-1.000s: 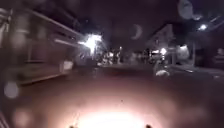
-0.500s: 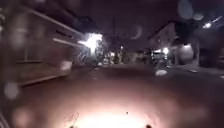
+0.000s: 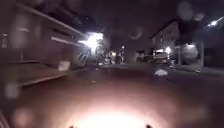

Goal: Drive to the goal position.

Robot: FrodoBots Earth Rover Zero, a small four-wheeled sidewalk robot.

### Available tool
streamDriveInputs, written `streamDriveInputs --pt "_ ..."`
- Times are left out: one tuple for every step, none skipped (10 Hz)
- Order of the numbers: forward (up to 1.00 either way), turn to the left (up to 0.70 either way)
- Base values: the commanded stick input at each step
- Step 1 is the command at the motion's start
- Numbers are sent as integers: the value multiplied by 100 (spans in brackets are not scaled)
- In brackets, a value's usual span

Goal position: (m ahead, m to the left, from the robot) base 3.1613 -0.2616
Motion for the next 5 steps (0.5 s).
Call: streamDriveInputs --pt "70 0" --pt "70 0" --pt "70 0" --pt "70 0" --pt "70 0"
